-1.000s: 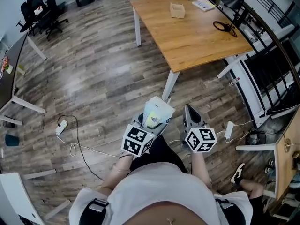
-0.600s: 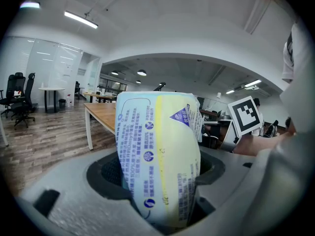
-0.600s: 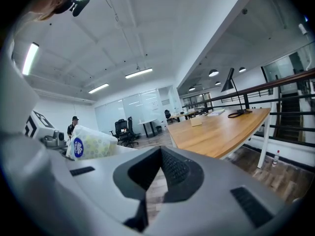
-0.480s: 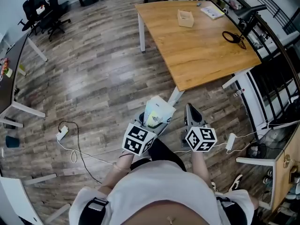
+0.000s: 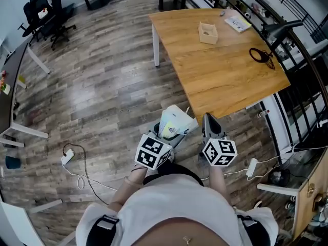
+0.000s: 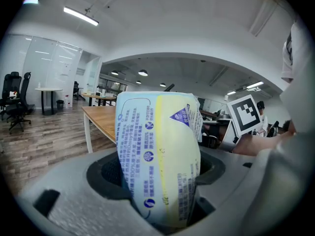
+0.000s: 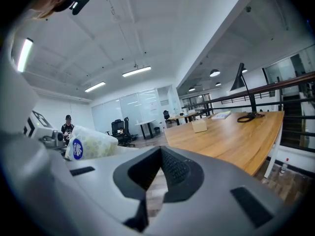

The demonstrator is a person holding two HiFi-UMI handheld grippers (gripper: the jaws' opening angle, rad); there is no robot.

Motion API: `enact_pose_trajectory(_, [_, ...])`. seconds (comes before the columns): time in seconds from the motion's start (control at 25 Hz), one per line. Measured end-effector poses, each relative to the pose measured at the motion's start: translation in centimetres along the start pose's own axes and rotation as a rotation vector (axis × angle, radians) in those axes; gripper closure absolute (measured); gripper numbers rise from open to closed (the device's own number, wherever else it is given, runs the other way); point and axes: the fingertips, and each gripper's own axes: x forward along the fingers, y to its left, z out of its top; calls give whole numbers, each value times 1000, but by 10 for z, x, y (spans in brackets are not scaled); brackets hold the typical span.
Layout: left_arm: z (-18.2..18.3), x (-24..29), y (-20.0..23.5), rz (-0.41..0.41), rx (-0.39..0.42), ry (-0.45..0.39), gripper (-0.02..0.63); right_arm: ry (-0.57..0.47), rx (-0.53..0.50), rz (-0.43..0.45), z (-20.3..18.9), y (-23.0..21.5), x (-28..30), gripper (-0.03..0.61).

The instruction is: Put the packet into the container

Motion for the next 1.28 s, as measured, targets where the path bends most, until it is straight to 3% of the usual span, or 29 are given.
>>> enact_pose_trajectory(0.36, [22,39,37,-22,-6,-6,267,12,-6,14,8,-10,52,568])
enact_pose_trajectory(0.96, [33,62,65,-22,-30,19,265,50,41,19,4,-16,89,568])
enact_pose_trajectory(1.28, [56,91,103,-61,-10,28,267,44,56,-24,16,-30,131,568])
